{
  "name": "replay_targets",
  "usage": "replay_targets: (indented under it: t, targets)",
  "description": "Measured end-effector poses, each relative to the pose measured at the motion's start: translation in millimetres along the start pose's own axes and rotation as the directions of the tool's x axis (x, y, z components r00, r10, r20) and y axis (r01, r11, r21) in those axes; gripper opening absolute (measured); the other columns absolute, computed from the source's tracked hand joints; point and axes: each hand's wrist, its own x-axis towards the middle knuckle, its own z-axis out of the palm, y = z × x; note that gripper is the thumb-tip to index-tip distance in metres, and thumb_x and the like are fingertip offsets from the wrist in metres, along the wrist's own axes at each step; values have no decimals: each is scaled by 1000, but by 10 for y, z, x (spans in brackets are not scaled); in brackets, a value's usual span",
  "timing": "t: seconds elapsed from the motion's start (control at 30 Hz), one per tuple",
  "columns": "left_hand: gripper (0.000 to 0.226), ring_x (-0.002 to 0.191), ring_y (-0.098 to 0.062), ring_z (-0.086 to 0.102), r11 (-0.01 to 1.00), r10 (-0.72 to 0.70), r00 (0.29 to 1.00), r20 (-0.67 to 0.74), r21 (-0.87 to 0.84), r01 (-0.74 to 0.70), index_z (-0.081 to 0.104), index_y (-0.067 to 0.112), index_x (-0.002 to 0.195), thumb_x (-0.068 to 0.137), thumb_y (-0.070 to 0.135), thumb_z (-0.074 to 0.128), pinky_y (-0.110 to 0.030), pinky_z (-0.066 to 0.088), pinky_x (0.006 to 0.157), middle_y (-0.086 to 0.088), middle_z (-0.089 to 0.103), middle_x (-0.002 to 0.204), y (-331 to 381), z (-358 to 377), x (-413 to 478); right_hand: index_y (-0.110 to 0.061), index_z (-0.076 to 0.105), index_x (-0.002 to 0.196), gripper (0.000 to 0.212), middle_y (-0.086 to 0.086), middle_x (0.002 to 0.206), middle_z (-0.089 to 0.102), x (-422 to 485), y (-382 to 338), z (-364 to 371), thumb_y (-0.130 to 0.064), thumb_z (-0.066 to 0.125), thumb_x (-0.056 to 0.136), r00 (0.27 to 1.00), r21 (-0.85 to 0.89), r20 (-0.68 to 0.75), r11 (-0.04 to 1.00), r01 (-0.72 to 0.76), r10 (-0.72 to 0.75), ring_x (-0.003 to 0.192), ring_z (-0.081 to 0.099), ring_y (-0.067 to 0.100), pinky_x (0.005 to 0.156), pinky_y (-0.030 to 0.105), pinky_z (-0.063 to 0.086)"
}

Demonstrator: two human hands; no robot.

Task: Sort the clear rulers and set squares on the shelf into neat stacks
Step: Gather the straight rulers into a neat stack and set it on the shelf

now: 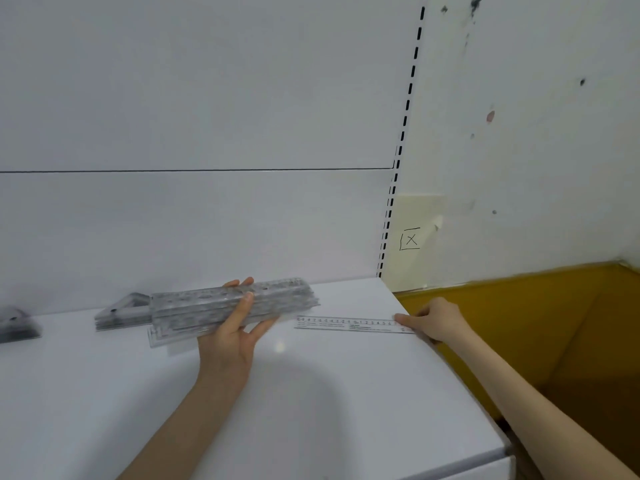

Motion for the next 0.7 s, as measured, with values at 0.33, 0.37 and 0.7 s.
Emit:
replay_targets:
  t: [0.33,0.37,0.7]
  targets:
    - [35,121,-23,57,999,-5,999,46,51,3,59,18,106,74,6,69,-52,55,80,-4,67,118,-50,-9,-20,-4,63,66,37,4,56,54,-215,194,-381,-28,61,93,954,606,-291,758,243,-74,56,47,17,58,29,40]
    - [42,122,-25,56,998,-29,998,62,60,25,60,18,106,66,12,74,-53,55,80,-5,67,119,-55,-2,-29,-3,62,67,35,2,55,53,-265,121,-399,-26,61,93,956,673,-282,693,260,-84,54,44,16,57,27,39]
    - [87,118,-36,57,980,-195,957,215,84,181,57,6,123,47,23,94,-60,52,79,-17,60,128,-115,61,-131,-12,59,55,37,7,60,54,-709,-902,209,-24,69,89,924,752,42,620,221,-381,46,41,12,45,18,32]
